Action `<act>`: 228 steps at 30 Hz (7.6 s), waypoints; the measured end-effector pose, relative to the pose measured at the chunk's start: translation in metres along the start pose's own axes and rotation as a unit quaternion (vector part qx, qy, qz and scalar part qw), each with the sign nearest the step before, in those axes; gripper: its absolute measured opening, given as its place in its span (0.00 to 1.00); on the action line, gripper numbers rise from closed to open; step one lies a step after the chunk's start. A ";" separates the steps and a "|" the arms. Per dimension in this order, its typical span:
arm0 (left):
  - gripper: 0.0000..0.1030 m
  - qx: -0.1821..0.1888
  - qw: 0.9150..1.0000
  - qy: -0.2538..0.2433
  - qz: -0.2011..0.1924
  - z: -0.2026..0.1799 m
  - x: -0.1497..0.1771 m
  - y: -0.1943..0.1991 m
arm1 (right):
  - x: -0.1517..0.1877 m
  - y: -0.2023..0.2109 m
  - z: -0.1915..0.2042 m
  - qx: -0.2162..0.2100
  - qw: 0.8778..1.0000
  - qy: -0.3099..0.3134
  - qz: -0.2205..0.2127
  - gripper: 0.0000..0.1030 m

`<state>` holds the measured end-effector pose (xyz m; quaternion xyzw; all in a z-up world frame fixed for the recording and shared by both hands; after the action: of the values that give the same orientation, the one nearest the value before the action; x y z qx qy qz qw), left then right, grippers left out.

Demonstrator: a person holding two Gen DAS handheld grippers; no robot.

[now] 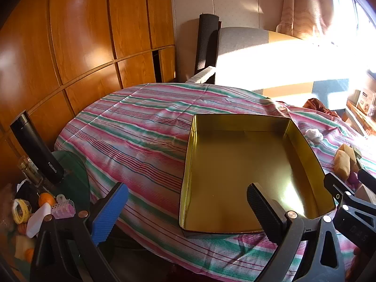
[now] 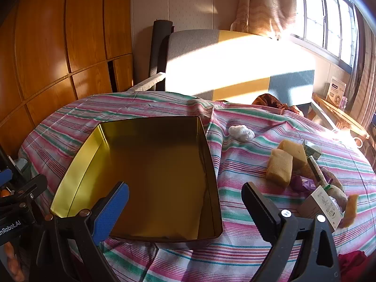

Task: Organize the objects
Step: 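Move both tools from the gold tray toward the cluster of items, then lower the left tool onto the plastic-wrapped white bundle and close it, then carry the bundle into the gold tray with the left tool while the right tool grasps a yellow sponge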

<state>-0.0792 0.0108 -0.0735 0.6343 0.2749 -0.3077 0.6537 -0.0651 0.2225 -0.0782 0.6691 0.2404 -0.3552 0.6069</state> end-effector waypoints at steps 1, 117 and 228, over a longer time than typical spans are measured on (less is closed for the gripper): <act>0.99 0.001 1.000 -0.001 0.000 -0.001 0.000 0.000 | 0.000 0.001 0.000 0.000 1.000 0.000 0.000 0.96; 0.17 0.264 0.923 -0.233 0.154 -0.397 -0.061 -0.166 | 0.059 0.040 -0.365 0.065 0.913 -0.402 -0.031 0.96; 0.61 0.085 0.993 -0.026 0.079 -0.033 -0.066 -0.143 | 0.074 -0.088 -0.156 0.012 0.979 -0.068 0.192 0.50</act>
<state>-0.2289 0.0460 -0.1197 0.6990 0.1797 -0.2936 0.6268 -0.0562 0.3805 -0.1893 0.6842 0.0614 -0.2798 0.6707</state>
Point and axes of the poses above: each gripper's, at about its wrist camera, not at the fingertips, and y roughly against the way its jaws point, z to its left, x to its underside, the point moved 10 cm from there along -y, roughly the way its jaws point
